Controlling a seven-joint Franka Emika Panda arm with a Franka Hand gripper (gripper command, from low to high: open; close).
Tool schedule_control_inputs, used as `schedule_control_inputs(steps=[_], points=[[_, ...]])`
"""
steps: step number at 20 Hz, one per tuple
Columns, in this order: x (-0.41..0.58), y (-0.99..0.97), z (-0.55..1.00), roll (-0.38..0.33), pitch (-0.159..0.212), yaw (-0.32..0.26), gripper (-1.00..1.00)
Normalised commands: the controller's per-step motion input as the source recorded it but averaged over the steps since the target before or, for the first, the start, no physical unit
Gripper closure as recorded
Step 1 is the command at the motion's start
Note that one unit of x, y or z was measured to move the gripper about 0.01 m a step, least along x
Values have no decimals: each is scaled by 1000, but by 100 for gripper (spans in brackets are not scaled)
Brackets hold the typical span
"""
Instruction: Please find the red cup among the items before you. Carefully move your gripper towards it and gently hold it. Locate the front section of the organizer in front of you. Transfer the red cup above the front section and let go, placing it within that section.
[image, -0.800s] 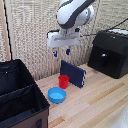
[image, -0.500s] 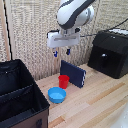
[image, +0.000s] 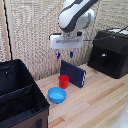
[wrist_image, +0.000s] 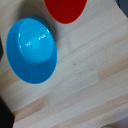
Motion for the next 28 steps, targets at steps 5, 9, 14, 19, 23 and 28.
schedule_control_inputs(steps=[5, 9, 14, 19, 23, 28], points=[[-301, 23, -423, -41, 2, -188, -100], [-158, 9, -454, -50, 2, -145, -100], [-6, 0, -450, -40, 0, -102, -100], [0, 0, -441, -22, 0, -70, -100], [0, -57, -459, -10, 5, -50, -100], [-6, -46, -407, -20, 76, -51, -100]])
